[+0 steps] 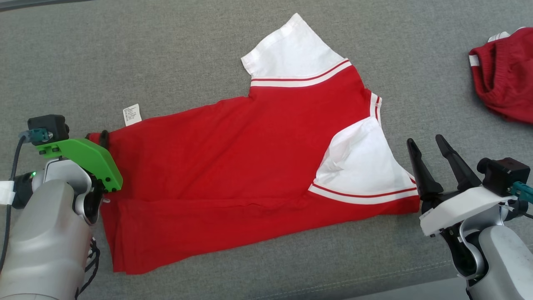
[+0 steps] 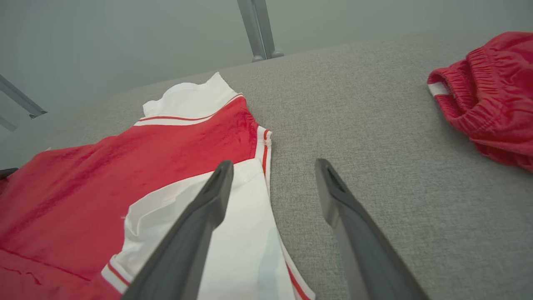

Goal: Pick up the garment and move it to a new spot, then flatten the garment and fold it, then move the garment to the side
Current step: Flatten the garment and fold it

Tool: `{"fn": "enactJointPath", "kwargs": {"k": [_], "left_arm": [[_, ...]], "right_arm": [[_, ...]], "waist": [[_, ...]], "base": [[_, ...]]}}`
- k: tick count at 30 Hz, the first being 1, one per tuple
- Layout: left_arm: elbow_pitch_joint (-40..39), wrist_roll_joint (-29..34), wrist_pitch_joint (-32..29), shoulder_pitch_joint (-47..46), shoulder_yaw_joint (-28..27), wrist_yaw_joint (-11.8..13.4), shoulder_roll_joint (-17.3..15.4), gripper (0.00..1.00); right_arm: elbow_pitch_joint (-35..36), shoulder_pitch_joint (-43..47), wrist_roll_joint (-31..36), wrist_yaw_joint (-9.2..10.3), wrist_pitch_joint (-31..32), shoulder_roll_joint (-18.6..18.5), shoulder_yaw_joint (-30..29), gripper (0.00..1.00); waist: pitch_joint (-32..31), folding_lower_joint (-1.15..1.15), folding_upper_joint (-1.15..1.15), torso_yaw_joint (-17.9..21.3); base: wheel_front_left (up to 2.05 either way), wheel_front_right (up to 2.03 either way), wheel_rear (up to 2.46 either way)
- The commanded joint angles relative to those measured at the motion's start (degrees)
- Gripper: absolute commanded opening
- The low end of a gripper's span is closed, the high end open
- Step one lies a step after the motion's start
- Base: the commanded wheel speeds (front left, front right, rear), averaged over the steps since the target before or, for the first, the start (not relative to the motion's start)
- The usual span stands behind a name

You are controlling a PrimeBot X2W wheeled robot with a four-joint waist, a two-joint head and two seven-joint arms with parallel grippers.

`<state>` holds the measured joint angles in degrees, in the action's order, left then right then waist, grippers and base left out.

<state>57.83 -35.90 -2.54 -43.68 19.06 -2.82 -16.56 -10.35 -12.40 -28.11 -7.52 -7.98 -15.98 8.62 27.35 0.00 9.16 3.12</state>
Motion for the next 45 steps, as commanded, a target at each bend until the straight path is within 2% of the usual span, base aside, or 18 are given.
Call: {"fn": "enactJointPath", "kwargs": {"k": [1,5,10,11,13,19,27,34,35,45], "left_arm": [[0.43,-0.48,-0.43,-0.45,0.33,-0.46,0.11,0.41],[0.80,-1.03,-1.59,-0.27,0.82,-1.29,0.89,0.27],[0.74,-1.22,-2.18,-0.28,1.36,-1.69,1.25,0.33],[0.68,-1.25,-2.15,-0.25,1.44,-1.75,1.25,0.27],[0.13,-1.24,-0.86,-0.16,1.32,-1.55,1.09,0.00],[-1.97,-1.95,2.77,0.95,0.73,-1.82,1.71,0.00],[-6.78,-2.37,9.34,2.37,-0.19,-0.42,3.00,0.00],[-10.38,-2.36,11.44,1.75,0.48,0.78,6.01,0.00],[-10.38,-2.36,11.44,1.75,0.48,0.78,6.01,0.00],[-11.21,-2.21,12.85,-2.37,2.40,0.28,10.37,0.00]], "right_arm": [[-0.17,-0.56,-0.25,0.07,-0.31,-0.29,0.07,1.00],[-0.30,-0.92,-0.30,0.06,-0.15,-0.54,0.16,1.00],[0.21,-1.18,0.05,0.06,0.28,-0.86,0.27,1.00],[0.28,-1.23,0.13,0.06,0.32,-0.94,0.21,1.00],[0.58,-1.53,0.32,0.06,0.49,-1.00,0.31,1.00],[0.46,-5.42,1.49,0.07,2.12,-1.79,0.49,1.00],[-3.69,-18.52,4.86,0.06,10.50,-2.42,-0.09,1.00],[-13.23,-32.16,5.00,0.06,18.01,-2.78,3.22,1.00],[-13.23,-32.16,5.00,0.06,18.01,-2.78,3.22,1.00],[-29.72,-46.53,5.97,0.06,22.23,-3.57,7.83,1.00]], "waist": [[0.01,0.00,0.00,-0.06],[-0.11,0.00,0.00,-0.29],[-0.42,0.00,0.00,-0.64],[-0.48,0.00,0.00,-0.72],[-0.53,0.00,0.00,-0.87],[-0.34,0.00,0.00,-1.44],[1.38,0.00,0.00,-4.94],[4.64,0.00,0.00,-9.78],[4.64,0.00,0.00,-9.78],[9.65,0.00,0.00,-16.25]], "base": [[0.00,0.00,0.00],[0.00,0.00,0.00],[0.00,0.00,0.00],[0.00,0.00,0.00],[0.00,0.00,0.00],[0.00,0.00,0.00],[0.00,0.00,0.00],[0.00,0.00,0.00],[0.00,0.00,0.00],[0.00,0.00,0.00]]}}
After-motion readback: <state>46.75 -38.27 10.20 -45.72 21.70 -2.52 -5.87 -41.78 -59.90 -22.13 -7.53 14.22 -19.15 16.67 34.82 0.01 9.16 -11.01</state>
